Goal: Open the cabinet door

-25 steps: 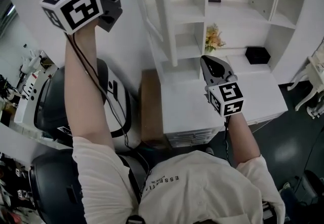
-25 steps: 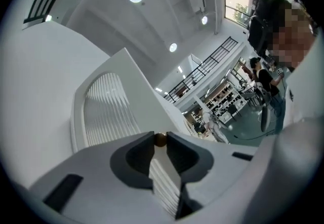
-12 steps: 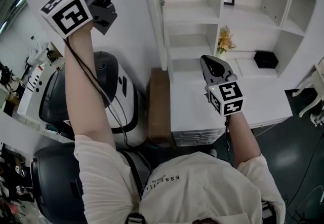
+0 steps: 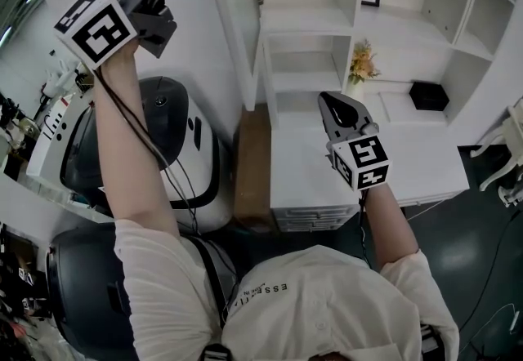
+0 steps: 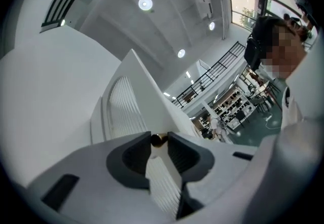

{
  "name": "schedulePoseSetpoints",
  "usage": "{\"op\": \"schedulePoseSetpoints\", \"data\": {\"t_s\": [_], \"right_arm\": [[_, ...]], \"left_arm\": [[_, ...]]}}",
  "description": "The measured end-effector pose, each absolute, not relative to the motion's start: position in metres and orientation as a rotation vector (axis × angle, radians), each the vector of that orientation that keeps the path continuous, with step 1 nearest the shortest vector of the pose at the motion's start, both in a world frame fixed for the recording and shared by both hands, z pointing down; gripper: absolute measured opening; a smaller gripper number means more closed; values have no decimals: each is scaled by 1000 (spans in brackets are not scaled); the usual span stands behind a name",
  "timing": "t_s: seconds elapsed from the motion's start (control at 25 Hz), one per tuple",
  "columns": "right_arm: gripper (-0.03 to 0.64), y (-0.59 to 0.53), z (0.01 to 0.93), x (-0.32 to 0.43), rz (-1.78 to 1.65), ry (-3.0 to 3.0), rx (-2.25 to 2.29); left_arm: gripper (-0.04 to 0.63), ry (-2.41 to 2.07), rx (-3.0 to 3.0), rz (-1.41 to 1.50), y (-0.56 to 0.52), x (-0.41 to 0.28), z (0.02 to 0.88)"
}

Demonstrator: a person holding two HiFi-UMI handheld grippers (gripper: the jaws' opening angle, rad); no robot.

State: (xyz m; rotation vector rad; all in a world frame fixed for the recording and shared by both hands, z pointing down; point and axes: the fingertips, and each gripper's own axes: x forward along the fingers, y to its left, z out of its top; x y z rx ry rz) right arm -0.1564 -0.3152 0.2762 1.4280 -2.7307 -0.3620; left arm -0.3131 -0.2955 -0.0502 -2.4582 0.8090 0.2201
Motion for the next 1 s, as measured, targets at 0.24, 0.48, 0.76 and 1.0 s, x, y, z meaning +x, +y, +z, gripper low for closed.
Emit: {"op": "schedulePoseSetpoints", "data": {"t_s": [0.24,0.48,0.76,1.0], "right_arm": [[15,-307,283,-141,-354,-2778,1412],[15,-291,291,-131,-353,-2816,1352],[15,-272,311,-132,-331,-2837,1268],[15,-254,318,-128,-314,-2897,1223]], "left_arm": [[89,1075,-2342,247,-290,-327,-33],[87,1313,-2186,223,-272,-340,7],[84,1380,-2091,130,-224,-307,71],[80,1351,-2166,11,-213,-265,141]]}}
